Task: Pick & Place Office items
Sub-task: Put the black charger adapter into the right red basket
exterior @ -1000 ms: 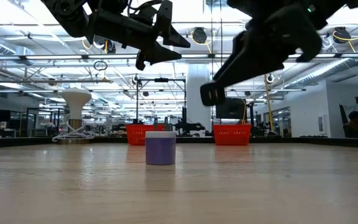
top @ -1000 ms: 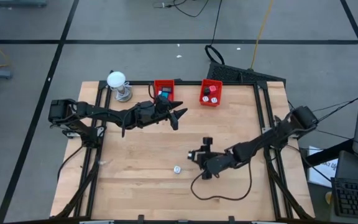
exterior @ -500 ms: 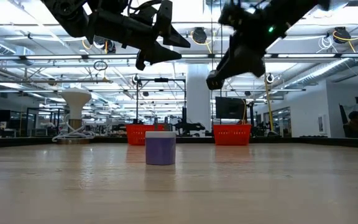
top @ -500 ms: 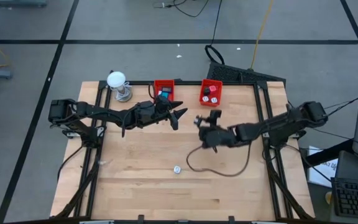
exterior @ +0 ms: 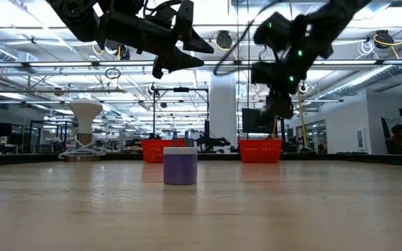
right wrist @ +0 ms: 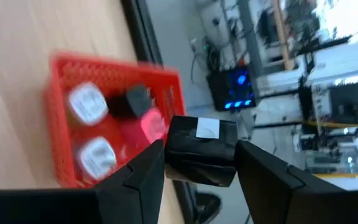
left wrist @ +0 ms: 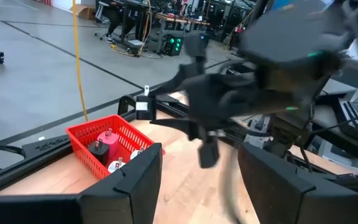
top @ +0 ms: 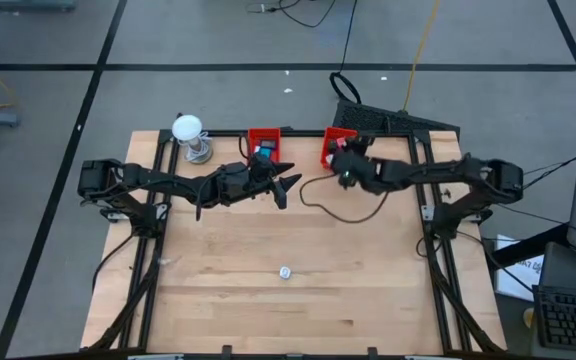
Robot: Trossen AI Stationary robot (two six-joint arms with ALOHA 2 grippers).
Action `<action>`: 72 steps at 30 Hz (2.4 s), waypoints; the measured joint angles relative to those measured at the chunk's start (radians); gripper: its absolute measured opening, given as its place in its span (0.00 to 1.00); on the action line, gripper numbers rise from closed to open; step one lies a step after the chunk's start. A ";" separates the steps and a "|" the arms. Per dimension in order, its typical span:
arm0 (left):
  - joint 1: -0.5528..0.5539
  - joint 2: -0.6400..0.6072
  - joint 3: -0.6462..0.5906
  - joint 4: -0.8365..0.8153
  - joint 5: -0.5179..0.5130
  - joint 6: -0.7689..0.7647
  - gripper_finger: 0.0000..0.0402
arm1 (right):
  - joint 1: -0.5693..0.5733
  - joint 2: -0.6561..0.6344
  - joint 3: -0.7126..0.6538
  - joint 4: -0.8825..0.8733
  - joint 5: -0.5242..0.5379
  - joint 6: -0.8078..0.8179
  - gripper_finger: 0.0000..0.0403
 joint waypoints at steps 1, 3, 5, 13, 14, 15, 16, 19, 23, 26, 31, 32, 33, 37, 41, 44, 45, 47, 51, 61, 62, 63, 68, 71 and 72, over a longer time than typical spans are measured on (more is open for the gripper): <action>0.000 0.000 0.000 0.000 0.000 0.000 0.53 | -0.025 0.000 -0.017 0.014 -0.020 -0.008 0.40; 0.000 0.000 0.000 0.000 0.000 0.000 0.53 | -0.068 0.001 -0.059 0.069 -0.067 -0.047 0.40; 0.000 0.000 0.000 0.000 0.000 0.000 0.53 | -0.103 0.001 -0.105 0.154 -0.108 -0.125 0.40; 0.000 0.000 0.000 0.000 0.000 0.000 0.53 | -0.142 0.001 -0.268 0.472 -0.205 -0.379 0.40; 0.000 0.000 0.000 0.000 0.000 0.000 0.53 | -0.142 0.001 -0.281 0.494 -0.209 -0.402 0.40; 0.000 0.000 0.000 0.000 0.000 0.000 0.53 | -0.142 0.001 -0.294 0.513 -0.225 -0.420 0.40; 0.000 0.000 0.000 0.000 0.000 0.000 0.53 | -0.143 0.001 -0.305 0.530 -0.241 -0.434 0.40; 0.000 0.000 0.000 0.000 0.000 0.000 0.53 | -0.153 0.001 -0.335 0.553 -0.309 -0.476 0.41; 0.000 0.000 0.000 0.000 0.000 0.000 0.53 | -0.164 0.001 -0.356 0.576 -0.307 -0.479 0.41; 0.000 0.000 0.000 0.000 0.000 0.000 0.53 | -0.169 0.001 -0.368 0.601 -0.304 -0.509 0.41; 0.000 0.000 0.000 0.000 0.000 0.000 0.53 | -0.169 0.001 -0.372 0.616 -0.314 -0.627 0.41; 0.000 0.000 0.000 0.000 0.000 0.000 0.53 | -0.171 0.001 -0.372 0.624 -0.328 -0.646 0.41; 0.000 0.000 0.000 0.000 0.000 0.000 0.53 | -0.174 0.001 -0.372 0.633 -0.337 -0.664 0.41; 0.000 0.000 0.000 0.000 0.000 0.000 0.53 | -0.192 0.001 -0.372 0.652 -0.395 -0.750 0.41; 0.000 0.000 0.000 0.000 0.000 0.000 0.53 | -0.223 0.001 -0.372 0.653 -0.436 -0.788 0.41; 0.000 0.000 0.000 0.000 0.000 0.000 0.53 | -0.246 0.001 -0.372 0.658 -0.435 -0.820 0.41; 0.000 0.000 0.000 0.000 0.000 0.000 0.53 | -0.252 0.001 -0.372 0.667 -0.434 -0.828 0.41; 0.000 0.000 0.000 0.000 0.000 0.000 0.53 | -0.260 0.001 -0.372 0.690 -0.434 -0.850 0.41; 0.000 0.000 0.000 0.000 0.000 0.000 0.53 | -0.261 0.001 -0.372 0.702 -0.436 -0.921 0.41; 0.000 0.000 0.000 0.000 -0.001 0.000 0.53 | -0.261 0.003 -0.372 0.686 -0.437 -1.040 0.41; 0.000 0.000 0.000 0.000 0.000 0.000 0.53 | -0.261 0.003 -0.372 0.686 -0.440 -1.028 0.41; 0.000 0.000 0.000 0.000 0.000 0.000 0.53 | -0.261 0.003 -0.372 0.687 -0.453 -1.015 0.41; 0.000 0.000 0.000 0.000 0.000 0.000 0.53 | -0.261 0.003 -0.372 0.677 -0.492 -0.980 0.41; 0.000 0.000 0.000 0.000 -0.001 0.000 0.53 | -0.267 0.003 -0.372 0.651 -0.522 -0.948 0.44; 0.000 0.000 0.000 0.000 0.000 0.000 0.53 | -0.272 0.003 -0.372 0.639 -0.537 -0.938 0.45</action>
